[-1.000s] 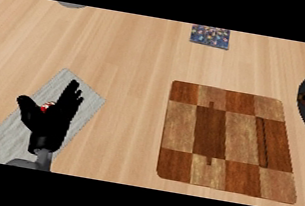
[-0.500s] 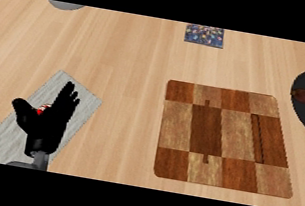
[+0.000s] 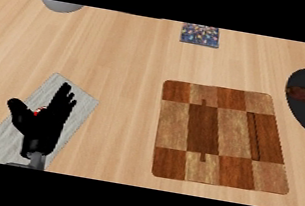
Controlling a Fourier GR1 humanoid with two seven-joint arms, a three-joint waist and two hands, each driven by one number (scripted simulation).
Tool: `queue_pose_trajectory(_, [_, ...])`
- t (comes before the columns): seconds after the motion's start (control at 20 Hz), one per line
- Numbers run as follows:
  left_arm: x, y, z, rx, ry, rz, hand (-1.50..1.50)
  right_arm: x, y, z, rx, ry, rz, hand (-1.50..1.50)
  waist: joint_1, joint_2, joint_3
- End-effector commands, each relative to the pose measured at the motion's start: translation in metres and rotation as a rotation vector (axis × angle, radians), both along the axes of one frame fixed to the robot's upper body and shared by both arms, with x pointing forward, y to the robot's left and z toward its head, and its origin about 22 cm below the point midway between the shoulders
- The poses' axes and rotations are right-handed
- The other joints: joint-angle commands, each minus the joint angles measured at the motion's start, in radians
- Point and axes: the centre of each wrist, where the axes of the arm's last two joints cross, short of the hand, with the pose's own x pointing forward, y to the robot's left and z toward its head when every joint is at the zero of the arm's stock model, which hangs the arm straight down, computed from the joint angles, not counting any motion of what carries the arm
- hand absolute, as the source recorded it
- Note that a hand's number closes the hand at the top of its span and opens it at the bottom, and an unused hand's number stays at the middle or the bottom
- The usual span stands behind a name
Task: Pick the sweet potato from the cutting board and place it in the pan
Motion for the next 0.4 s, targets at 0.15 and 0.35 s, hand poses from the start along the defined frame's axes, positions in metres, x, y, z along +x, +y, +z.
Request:
queue_pose_trajectory(0.15, [-0.003,-0.003,-0.001,-0.017,0.018,0.016,0.0,-0.024,-0.011,-0.013,0.097,-0.067,0.114,-1.5,-0.003,-0.007,-0.003])
queue_pose_trajectory(0.35, [-0.014,-0.002,-0.011,0.007,0.005,-0.004,0.0,-0.035,-0.017,-0.017,0.066,-0.067,0.088,-1.5,-0.002,-0.004,-0.002])
